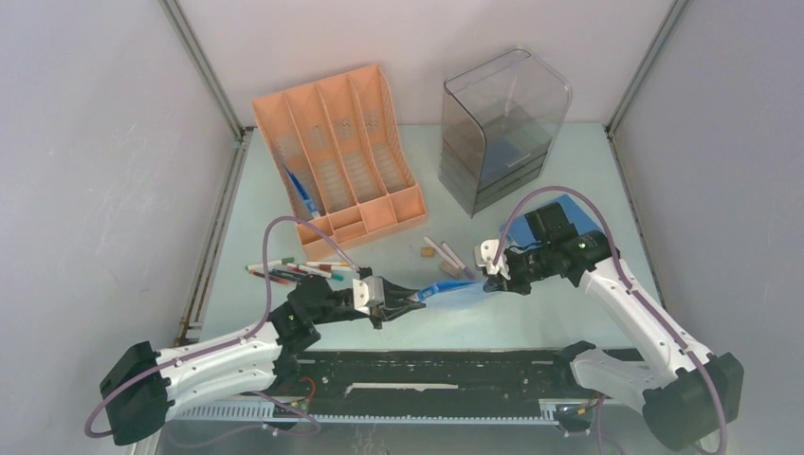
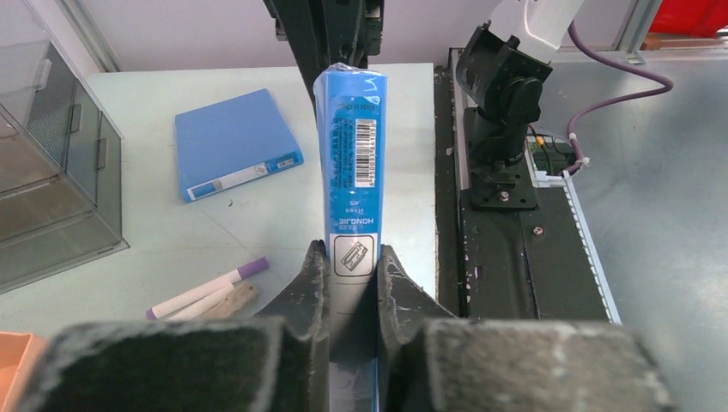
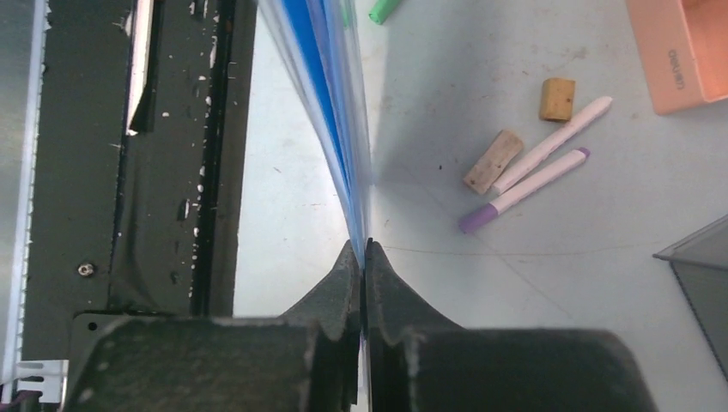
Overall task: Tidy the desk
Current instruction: Place the folder in the storage box.
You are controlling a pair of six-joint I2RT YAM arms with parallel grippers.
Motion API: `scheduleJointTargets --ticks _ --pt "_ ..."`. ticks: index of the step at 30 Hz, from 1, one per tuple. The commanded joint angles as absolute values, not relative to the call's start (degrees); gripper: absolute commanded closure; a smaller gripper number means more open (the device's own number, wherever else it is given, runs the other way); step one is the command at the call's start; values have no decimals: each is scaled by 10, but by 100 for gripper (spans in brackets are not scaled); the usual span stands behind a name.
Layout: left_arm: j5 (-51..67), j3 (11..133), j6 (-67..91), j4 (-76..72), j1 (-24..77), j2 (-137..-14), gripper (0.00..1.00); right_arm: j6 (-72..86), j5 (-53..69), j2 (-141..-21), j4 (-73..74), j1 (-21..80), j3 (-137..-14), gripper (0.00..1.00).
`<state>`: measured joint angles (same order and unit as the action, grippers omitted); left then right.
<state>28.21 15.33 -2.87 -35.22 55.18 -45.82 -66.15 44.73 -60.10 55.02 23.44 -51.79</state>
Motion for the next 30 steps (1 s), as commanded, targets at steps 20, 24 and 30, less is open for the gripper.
scheduleJointTargets --ticks 20,24,30 --pt "277 412 -15 -6 534 -548 0 -709 417 -628 674 250 -590 100" --pt "280 479 -40 86 545 -603 0 -706 415 -629 672 250 -590 100" --pt "221 545 -100 169 590 -651 13 -703 411 -634 671 254 -589 100"
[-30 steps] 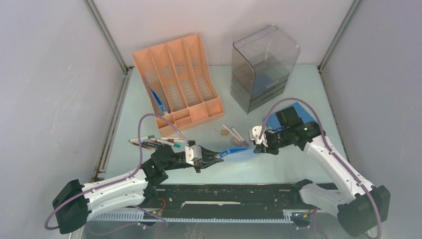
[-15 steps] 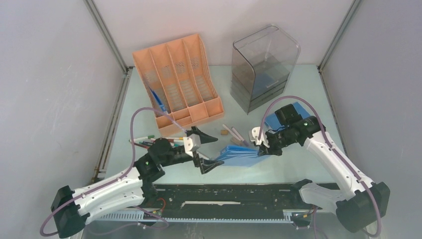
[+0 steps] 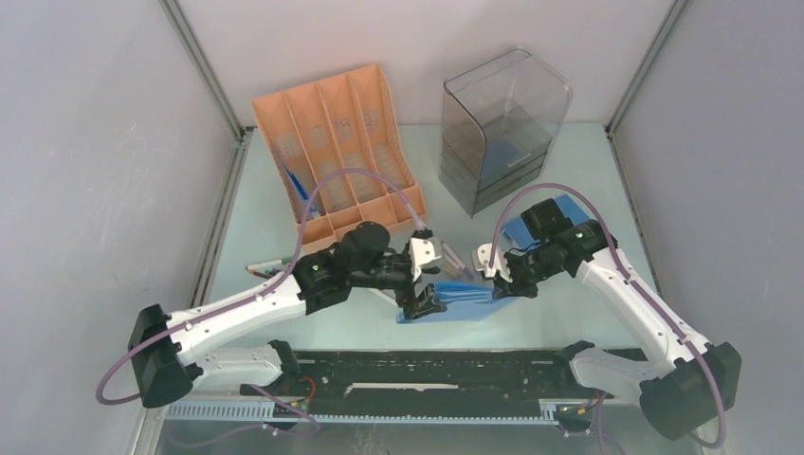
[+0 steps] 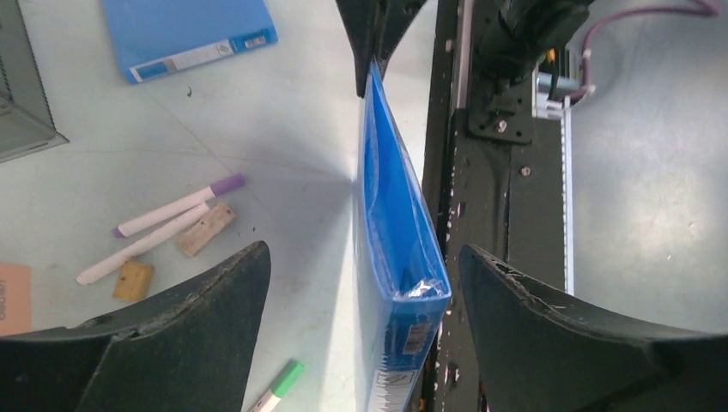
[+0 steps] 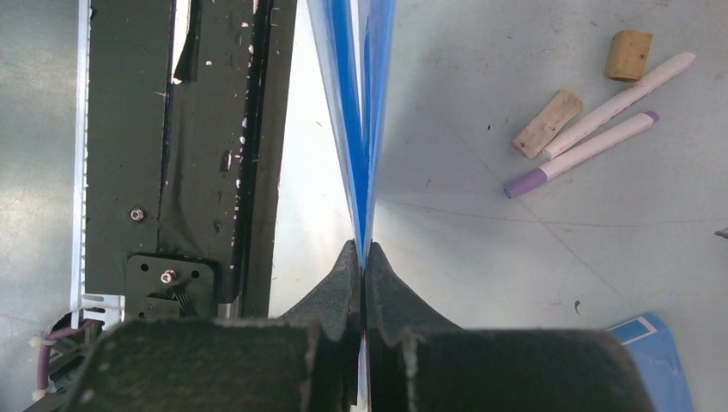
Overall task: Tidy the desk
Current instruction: Place the folder in the storage box.
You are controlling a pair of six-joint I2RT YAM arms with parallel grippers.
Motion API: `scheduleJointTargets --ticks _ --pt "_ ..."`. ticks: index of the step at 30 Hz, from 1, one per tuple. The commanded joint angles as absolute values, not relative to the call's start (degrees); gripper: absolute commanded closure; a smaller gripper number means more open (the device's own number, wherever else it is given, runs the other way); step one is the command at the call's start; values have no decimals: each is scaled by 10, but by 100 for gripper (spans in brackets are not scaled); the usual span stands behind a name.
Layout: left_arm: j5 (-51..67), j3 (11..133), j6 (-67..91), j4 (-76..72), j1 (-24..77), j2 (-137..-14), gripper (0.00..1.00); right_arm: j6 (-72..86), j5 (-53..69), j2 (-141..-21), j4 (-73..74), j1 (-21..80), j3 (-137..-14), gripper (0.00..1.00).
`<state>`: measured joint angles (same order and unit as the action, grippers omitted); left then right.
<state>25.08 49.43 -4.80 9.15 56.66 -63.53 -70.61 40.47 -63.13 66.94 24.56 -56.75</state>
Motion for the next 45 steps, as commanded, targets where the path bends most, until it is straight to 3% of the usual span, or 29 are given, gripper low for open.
scheduleJointTargets --ticks 1,9,11,15,16,17,18,21,24,25,29,36,45 --pt "204 556 -109 181 597 -660 15 -702 410 -635 671 254 -589 100" --pt "121 628 -159 264 629 -725 41 -700 408 -636 670 254 -590 100" --pt "119 643 -165 283 633 -742 54 -700 409 -638 670 254 -589 100" --pt "113 677 -159 319 633 -770 95 -699 409 -639 670 254 -590 100" --pt "111 678 -156 321 633 -770 99 -699 409 -639 670 253 -590 100" --pt "109 677 -152 318 633 -768 100 -698 411 -638 670 253 -589 100" --pt "105 673 -148 312 633 -762 100 -694 414 -636 667 252 -589 92" --pt "106 650 -137 287 632 -730 100 -679 435 -626 663 241 -592 45" --pt "112 607 -120 245 629 -680 100 -682 474 -605 672 223 -598 20" --pt "111 590 -112 230 627 -664 100 -683 487 -596 674 214 -600 17" --pt "87 525 -73 179 617 -590 100 -685 536 -557 687 151 -611 10" --pt "-63 425 30 119 583 -440 100 -643 571 -496 653 47 -613 7" --pt "-295 364 97 51 508 -323 100 -598 549 -505 599 35 -590 6"
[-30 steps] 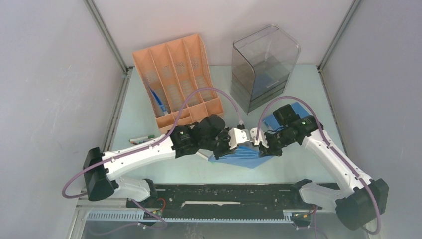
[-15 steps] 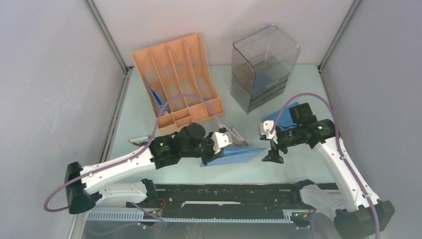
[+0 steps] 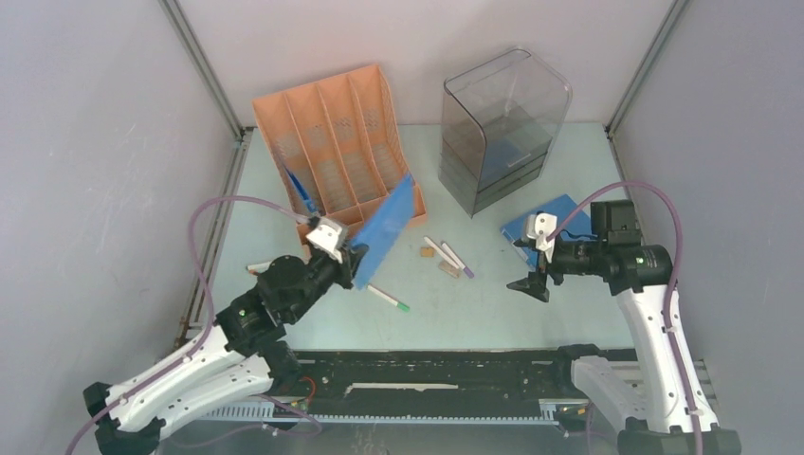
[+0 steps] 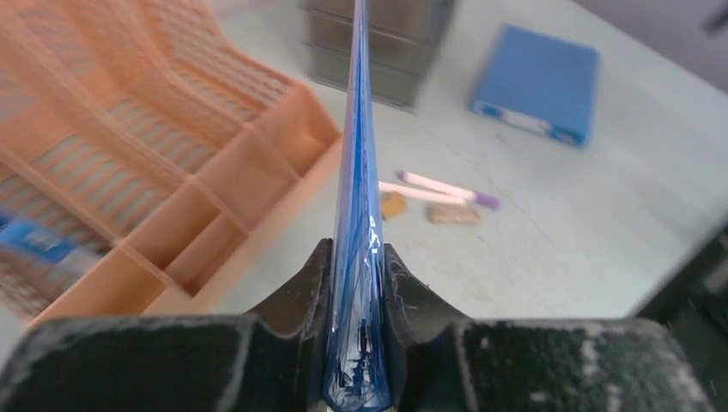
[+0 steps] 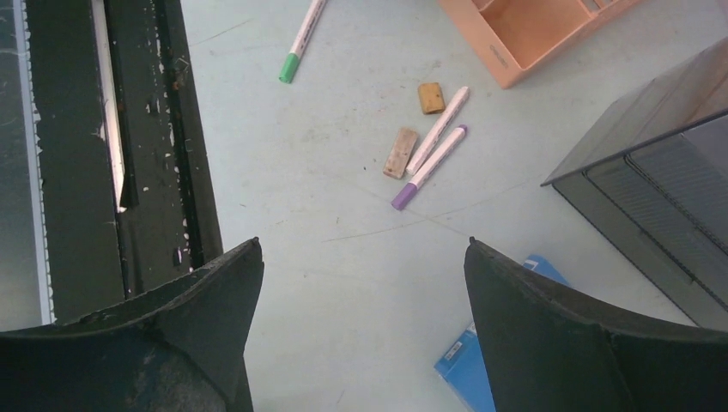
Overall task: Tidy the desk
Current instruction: Place the folder in the storage box.
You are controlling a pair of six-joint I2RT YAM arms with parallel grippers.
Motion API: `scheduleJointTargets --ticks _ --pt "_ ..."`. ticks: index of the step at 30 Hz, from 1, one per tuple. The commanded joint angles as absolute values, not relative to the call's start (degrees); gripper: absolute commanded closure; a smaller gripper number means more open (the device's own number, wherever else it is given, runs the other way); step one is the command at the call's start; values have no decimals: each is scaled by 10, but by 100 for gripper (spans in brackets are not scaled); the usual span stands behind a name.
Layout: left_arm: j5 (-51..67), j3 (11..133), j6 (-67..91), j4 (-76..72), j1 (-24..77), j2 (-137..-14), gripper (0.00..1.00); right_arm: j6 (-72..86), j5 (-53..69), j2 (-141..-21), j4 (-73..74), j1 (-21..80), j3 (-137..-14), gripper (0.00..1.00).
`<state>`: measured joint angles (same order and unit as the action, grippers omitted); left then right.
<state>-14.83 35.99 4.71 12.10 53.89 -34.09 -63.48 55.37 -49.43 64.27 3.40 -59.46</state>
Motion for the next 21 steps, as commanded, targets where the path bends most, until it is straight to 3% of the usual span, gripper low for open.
scheduleJointTargets --ticks 1,8,21 --pt "-317 369 103 50 494 -326 100 -593 543 -508 594 37 -588 6" --pt "-418 421 161 48 411 -386 100 -577 530 -513 569 35 -574 6" --pt "-396 512 194 7 303 -532 100 -576 519 -523 559 31 -567 6"
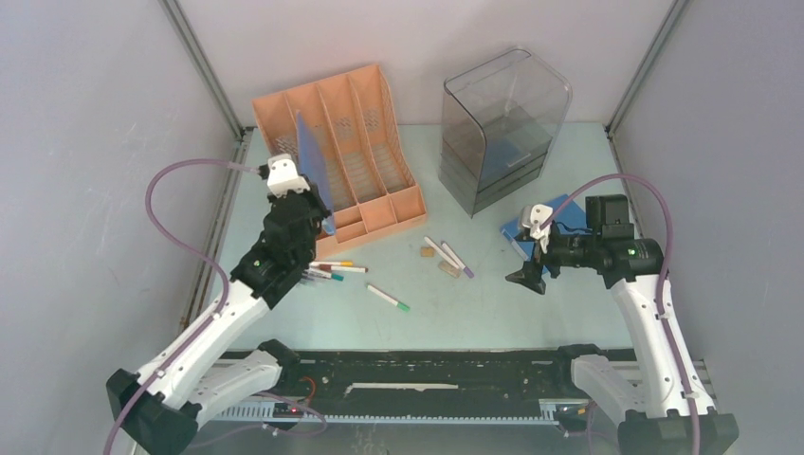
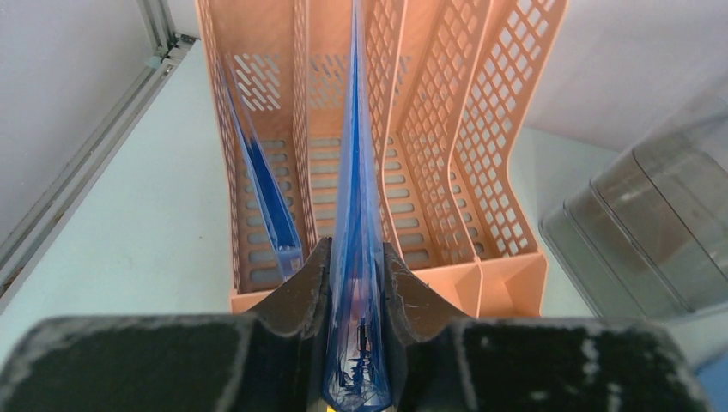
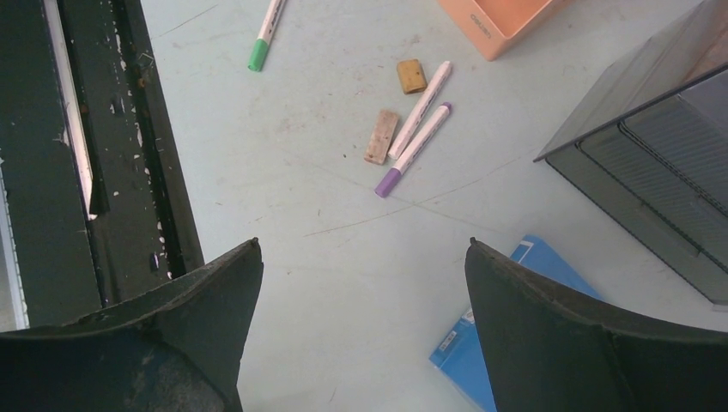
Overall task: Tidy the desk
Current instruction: Place the folder in the storage box.
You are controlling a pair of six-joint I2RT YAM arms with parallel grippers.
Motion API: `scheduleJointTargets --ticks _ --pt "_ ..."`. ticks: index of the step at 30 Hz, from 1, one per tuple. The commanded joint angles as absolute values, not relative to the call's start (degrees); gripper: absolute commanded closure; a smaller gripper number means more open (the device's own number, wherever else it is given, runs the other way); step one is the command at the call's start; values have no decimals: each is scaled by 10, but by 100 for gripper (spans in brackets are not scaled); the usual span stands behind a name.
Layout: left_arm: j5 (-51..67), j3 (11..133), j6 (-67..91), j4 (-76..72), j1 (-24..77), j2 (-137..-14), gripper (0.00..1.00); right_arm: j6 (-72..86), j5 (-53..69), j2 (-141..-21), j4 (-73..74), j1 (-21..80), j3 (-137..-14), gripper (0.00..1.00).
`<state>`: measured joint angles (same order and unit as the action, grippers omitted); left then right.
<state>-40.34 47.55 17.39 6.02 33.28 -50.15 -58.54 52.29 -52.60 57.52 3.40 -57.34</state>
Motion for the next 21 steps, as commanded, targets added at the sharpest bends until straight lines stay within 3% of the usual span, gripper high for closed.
scheduleJointTargets --ticks 1,10,21 --pt "-383 517 194 3 290 -542 100 -576 518 -523 558 31 -566 6" --pt "-289 535 167 -101 243 -621 100 -581 517 -546 556 20 -558 5" --pt "-339 573 127 -136 228 -738 100 -593 503 -559 554 5 -548 5"
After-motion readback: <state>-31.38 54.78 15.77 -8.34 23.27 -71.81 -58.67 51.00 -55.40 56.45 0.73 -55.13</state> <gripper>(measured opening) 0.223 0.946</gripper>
